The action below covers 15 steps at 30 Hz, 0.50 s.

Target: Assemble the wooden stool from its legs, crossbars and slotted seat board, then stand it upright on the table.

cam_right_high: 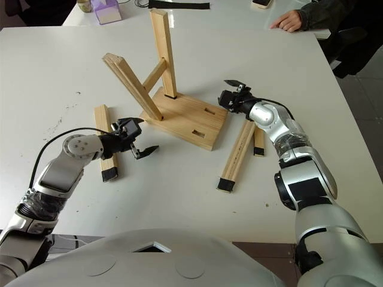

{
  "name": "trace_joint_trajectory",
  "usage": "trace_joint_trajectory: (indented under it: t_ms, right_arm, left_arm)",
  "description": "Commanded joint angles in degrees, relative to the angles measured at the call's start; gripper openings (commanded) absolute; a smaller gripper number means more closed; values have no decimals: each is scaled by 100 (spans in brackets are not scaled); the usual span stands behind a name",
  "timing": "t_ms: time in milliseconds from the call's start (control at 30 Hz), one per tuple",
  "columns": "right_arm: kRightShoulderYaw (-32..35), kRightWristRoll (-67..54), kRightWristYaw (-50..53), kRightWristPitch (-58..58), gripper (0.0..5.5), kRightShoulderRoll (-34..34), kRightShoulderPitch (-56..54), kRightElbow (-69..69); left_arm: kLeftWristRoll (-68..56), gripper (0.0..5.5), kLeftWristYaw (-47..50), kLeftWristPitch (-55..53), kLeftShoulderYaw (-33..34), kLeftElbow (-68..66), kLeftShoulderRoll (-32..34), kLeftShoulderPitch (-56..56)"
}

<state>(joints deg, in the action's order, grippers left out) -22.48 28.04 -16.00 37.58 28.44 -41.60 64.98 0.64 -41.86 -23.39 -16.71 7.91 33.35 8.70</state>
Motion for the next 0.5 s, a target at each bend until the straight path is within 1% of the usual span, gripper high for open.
trace_joint_trajectory:
  t_ms: [33, 133, 233, 333, 500]
  right_arm:
    - [-221, -51, -809, 848, 322, 37, 91, -56]
    - [-259, -104, -1094, 1290, 322, 293, 209, -520]
    - [-158, -558, -1653, 1428, 322, 507, 626, -1266]
    - [-226, -880, -2116, 1300, 322, 624, 1089, -2173]
    - [-323, -1360, -2790, 683, 322, 643, 1762, -3610]
  left_arm:
    - [493, 540, 73, 232, -208, -853, 163, 238]
    - [666, 540, 151, 647, -134, -1279, 341, 316]
    - [589, 540, 111, 838, 23, -1556, 396, 464]
    - [584, 540, 147, 914, 86, -1610, 414, 421]
    - [592, 540, 188, 973, 42, -1630, 300, 336]
